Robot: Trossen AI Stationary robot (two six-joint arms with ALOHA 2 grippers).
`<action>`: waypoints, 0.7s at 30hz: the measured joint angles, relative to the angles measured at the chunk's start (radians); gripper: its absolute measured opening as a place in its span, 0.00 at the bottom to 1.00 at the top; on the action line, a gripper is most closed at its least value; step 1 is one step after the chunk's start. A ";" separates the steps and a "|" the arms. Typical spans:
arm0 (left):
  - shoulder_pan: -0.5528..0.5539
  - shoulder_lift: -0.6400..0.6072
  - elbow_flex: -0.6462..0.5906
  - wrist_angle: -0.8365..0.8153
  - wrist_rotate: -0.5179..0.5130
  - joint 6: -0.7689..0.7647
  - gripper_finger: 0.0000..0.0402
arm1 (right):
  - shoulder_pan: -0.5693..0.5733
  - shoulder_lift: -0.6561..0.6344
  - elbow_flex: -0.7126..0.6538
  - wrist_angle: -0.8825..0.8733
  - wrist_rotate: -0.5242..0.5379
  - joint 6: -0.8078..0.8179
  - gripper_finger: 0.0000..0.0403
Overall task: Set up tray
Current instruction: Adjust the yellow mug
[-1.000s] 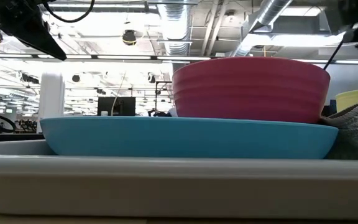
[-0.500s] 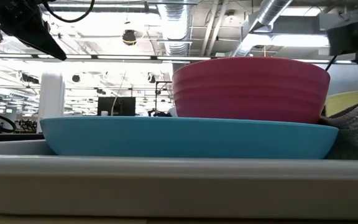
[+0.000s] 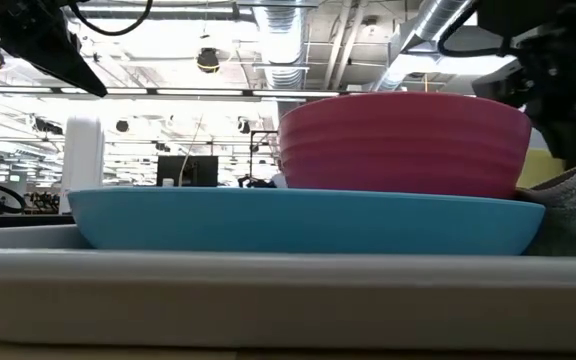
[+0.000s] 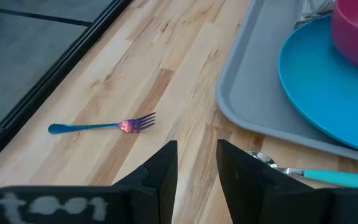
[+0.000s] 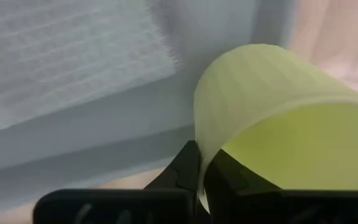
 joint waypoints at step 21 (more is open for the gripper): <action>0.000 0.000 0.000 0.000 0.001 0.011 0.26 | -0.012 -0.003 0.048 0.034 -0.056 -0.041 0.17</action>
